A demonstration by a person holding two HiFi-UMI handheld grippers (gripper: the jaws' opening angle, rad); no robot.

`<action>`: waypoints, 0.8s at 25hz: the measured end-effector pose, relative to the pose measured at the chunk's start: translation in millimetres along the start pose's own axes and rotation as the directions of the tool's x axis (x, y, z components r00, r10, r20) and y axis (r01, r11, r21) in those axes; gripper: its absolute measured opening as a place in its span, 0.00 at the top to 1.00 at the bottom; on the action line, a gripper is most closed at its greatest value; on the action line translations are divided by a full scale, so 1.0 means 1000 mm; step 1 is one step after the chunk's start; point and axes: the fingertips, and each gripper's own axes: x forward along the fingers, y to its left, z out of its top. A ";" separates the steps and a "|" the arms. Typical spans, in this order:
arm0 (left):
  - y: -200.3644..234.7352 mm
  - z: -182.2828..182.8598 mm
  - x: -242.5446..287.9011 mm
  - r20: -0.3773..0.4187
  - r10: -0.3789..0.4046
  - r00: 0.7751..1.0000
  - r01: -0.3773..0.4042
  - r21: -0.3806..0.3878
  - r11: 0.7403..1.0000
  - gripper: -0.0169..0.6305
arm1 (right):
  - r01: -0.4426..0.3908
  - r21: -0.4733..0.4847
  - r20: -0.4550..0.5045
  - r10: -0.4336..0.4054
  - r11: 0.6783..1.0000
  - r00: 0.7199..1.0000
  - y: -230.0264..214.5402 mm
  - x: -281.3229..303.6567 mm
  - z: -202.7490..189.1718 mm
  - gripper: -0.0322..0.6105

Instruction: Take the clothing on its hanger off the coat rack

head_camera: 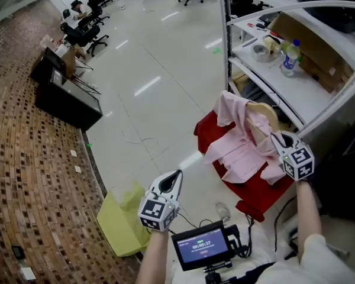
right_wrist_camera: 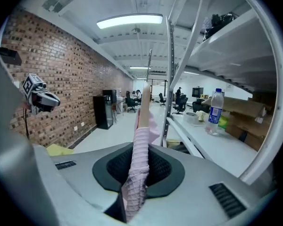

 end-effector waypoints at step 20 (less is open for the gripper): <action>-0.018 -0.030 -0.009 -0.064 -0.002 0.998 0.001 -0.019 1.000 0.96 | 0.004 0.256 -0.121 0.028 0.967 0.992 -0.001 0.070 -0.167 0.88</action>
